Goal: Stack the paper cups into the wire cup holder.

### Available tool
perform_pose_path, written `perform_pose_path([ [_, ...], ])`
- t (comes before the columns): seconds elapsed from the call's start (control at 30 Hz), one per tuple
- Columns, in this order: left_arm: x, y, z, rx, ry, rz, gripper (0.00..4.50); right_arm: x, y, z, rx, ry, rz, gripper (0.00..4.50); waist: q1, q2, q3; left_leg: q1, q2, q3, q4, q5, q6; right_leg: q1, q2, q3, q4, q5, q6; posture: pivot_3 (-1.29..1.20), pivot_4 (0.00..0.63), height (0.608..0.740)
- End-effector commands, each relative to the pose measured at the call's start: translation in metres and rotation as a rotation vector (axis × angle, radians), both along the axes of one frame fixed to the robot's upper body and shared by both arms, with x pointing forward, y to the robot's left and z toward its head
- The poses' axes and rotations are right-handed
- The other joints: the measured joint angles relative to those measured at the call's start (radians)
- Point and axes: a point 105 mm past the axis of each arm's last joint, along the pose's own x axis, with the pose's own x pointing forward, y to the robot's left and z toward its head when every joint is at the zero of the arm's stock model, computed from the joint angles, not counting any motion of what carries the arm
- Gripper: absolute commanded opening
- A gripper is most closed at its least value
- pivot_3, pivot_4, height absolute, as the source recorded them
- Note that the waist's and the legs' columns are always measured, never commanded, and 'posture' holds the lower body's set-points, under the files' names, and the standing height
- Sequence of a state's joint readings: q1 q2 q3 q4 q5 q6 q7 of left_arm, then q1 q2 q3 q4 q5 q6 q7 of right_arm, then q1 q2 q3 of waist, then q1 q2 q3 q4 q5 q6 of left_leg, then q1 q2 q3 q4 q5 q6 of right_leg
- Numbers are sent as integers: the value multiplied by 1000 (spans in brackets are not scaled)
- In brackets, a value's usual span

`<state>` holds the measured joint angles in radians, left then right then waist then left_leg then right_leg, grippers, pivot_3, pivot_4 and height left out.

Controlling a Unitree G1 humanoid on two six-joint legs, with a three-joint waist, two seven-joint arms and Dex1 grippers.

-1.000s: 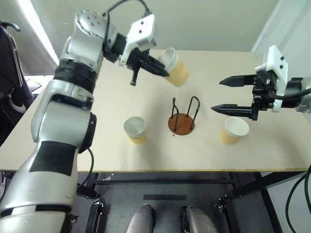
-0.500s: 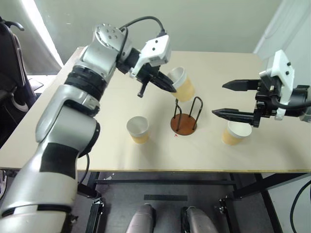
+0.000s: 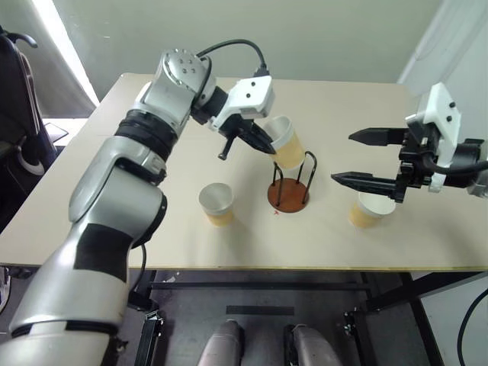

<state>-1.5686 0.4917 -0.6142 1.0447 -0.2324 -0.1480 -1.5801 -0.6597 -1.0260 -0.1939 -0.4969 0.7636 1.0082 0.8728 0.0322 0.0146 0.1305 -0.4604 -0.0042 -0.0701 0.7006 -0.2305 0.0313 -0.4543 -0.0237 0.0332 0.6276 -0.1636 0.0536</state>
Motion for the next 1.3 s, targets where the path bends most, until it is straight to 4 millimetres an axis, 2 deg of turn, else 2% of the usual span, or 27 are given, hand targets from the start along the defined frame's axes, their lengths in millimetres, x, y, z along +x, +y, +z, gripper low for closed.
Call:
perform_pose_path([
  [0.03,-5,-1,7,16,-19,-40,20,-4,-3,15,7,-77,-9,4500,0,0,0,0,0,0,0,0,0,0,-1,0,0,0,0,0,150,740],
  [0.3,-4,-8,5,-3,-16,-52,20,-4,-4,15,1,-80,-15,4500,1,0,0,0,0,0,0,0,0,0,-1,1,0,0,0,0,150,740],
  [0.33,-4,-9,6,-5,-15,-54,201,-4,-4,14,0,-79,-16,4500,1,0,0,0,0,0,0,0,0,0,0,0,0,0,0,0,150,740],
  [0.4,-5,-12,7,-17,-14,-57,608,-4,-5,14,-2,-79,-18,4500,2,0,0,-1,0,-1,1,0,1,0,-1,1,0,0,1,0,150,740],
  [0.77,-2,-16,21,-91,-52,-45,4490,0,-6,14,-10,-83,-21,4500,2,0,0,0,-1,2,0,0,1,0,0,1,-1,0,1,0,150,740],
  [0.87,3,-21,43,-256,-86,8,4490,5,-9,9,-53,-96,-41,4500,2,0,0,0,0,1,0,-1,1,0,0,1,-1,0,1,0,150,740],
  [0.97,3,-17,62,-390,-58,38,4490,5,-13,-8,-162,-68,-32,4500,3,0,0,0,0,1,0,-1,1,0,0,1,-1,0,1,0,150,740],
  [1.1,-3,-6,84,-548,78,53,4490,2,-16,-21,-250,-43,-5,4500,1,0,0,-1,0,1,-1,-1,1,-1,-1,2,-1,-1,2,0,150,740],
  [1.2,-12,9,85,-556,181,35,4490,2,-20,-29,-311,-26,3,4500,-2,1,1,-1,0,3,-1,-1,1,-1,0,3,-1,-1,2,0,150,740],
  [1.3,-20,30,70,-495,235,61,4490,6,-31,-43,-408,-10,-14,4500,-6,2,0,1,0,5,-2,-1,1,-1,2,3,-1,-1,2,0,150,740],
])
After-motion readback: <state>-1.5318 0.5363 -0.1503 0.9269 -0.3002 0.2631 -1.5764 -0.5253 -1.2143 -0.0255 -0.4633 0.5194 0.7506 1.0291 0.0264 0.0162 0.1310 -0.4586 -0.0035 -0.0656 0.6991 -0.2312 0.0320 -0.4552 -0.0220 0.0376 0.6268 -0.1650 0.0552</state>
